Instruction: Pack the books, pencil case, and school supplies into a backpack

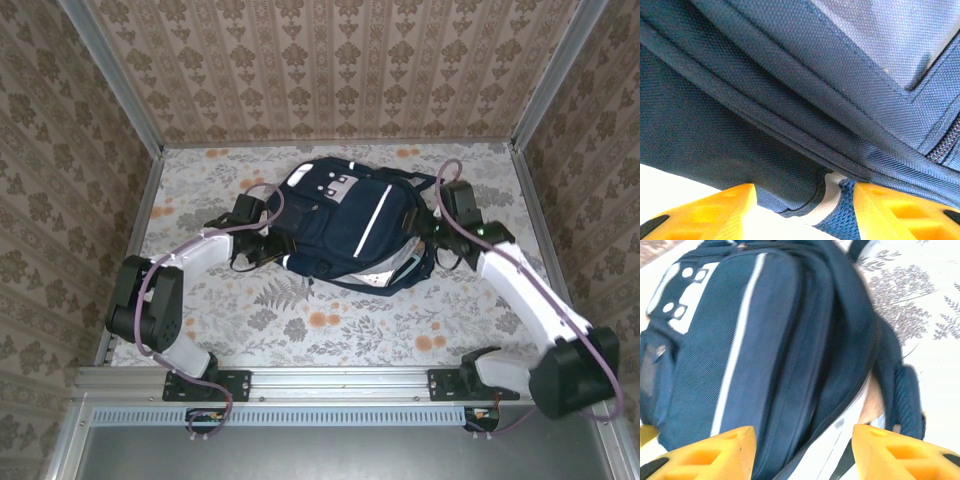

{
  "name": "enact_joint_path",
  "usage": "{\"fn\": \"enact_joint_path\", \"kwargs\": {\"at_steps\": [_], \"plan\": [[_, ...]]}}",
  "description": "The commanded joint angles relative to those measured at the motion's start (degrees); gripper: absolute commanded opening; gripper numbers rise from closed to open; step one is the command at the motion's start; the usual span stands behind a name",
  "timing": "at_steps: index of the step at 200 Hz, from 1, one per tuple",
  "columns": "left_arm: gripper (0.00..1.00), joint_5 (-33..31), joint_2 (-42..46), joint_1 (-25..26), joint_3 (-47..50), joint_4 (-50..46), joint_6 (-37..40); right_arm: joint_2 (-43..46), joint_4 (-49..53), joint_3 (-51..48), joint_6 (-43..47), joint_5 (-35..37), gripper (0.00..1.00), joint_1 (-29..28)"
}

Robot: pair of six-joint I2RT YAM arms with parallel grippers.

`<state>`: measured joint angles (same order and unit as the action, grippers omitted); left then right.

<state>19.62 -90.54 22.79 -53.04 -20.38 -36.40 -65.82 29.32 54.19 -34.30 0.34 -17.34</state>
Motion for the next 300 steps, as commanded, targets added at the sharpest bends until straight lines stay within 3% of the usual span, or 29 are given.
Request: {"fn": "enact_joint_path", "kwargs": {"at_steps": [1, 27, 58, 100, 137, 198, 220, 300], "plan": [[0.54, 1.41, -1.17, -0.10, -2.04, 1.05, -1.36, 4.40, 3.77, -4.85, -6.61, 10.11, 0.52, -8.73], [0.54, 1.55, 0.04, -1.27, -1.73, -0.20, -2.24, 4.66, 3.13, -7.58, -12.82, 18.76, 0.52, -22.45], [0.54, 2.36, 3.20, -3.72, -1.41, -2.88, -2.65, -4.04, 1.74, -5.34, -18.25, 25.54, 0.50, -35.54], [0.55, 2.71, 7.92, -6.71, -1.28, -7.63, -2.01, -21.71, -3.80, 2.90, -20.08, 27.41, 0.40, -44.35], [0.55, 3.89, 13.38, -9.00, 1.11, -9.88, -1.09, -35.85, -1.86, 13.86, -19.28, 26.99, 0.32, -46.81], [0.57, 4.56, 20.12, -10.33, 4.78, -12.02, -0.06, -49.56, 1.15, 27.26, -16.72, 28.51, 0.36, -47.16], [0.57, 4.78, 21.01, -10.39, 4.88, -12.40, -0.07, -53.89, 7.00, 32.07, -18.12, 30.41, 0.35, -46.75], [0.58, 5.06, 22.35, -10.39, 5.66, -12.45, -0.85, -54.51, 9.96, 32.05, -22.40, 32.54, 0.37, -45.42]]}}
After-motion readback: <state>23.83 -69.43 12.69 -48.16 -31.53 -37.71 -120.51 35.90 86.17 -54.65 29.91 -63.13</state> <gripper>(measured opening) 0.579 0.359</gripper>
